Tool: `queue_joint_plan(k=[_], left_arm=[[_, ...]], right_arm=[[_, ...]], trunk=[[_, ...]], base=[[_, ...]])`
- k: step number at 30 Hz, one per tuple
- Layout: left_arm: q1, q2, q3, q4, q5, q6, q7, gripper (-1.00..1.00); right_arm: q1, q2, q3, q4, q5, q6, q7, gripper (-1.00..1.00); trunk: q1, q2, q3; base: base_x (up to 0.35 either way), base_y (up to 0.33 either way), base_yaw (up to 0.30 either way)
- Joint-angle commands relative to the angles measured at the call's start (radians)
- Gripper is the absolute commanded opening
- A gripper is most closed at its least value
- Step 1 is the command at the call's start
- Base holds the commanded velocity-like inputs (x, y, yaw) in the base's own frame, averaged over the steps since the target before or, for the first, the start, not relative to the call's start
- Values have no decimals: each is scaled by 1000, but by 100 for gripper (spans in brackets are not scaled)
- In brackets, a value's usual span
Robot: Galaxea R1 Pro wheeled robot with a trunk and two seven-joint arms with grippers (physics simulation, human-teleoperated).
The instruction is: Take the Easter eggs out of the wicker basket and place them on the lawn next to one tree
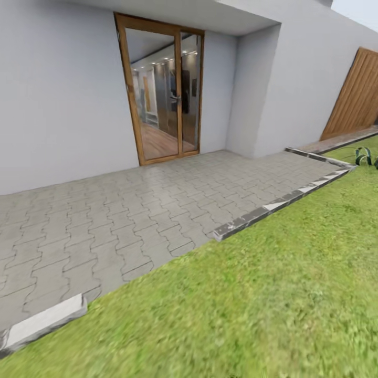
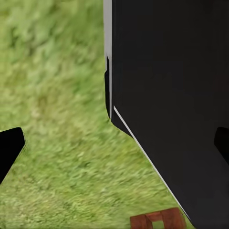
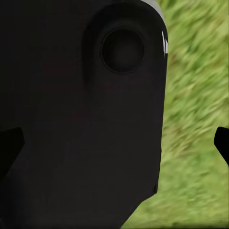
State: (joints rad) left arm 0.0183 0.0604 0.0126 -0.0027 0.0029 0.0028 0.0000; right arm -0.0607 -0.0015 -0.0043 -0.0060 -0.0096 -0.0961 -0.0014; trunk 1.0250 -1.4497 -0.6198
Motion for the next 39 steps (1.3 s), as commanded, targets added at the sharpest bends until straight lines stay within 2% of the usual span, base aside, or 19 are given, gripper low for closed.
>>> queue_joint_plan(k=[1, 39], left_arm=[[0, 0, 1, 0, 0, 0, 0, 100], [0, 0, 1, 0, 0, 0, 0, 100]], right_arm=[[-1, 0, 0, 1, -1, -4, 0, 100], [-1, 0, 0, 1, 4, -4, 0, 100]], trunk=[[0, 0, -1], [0, 0, -1]], base=[[0, 0, -282], [0, 0, -282]])
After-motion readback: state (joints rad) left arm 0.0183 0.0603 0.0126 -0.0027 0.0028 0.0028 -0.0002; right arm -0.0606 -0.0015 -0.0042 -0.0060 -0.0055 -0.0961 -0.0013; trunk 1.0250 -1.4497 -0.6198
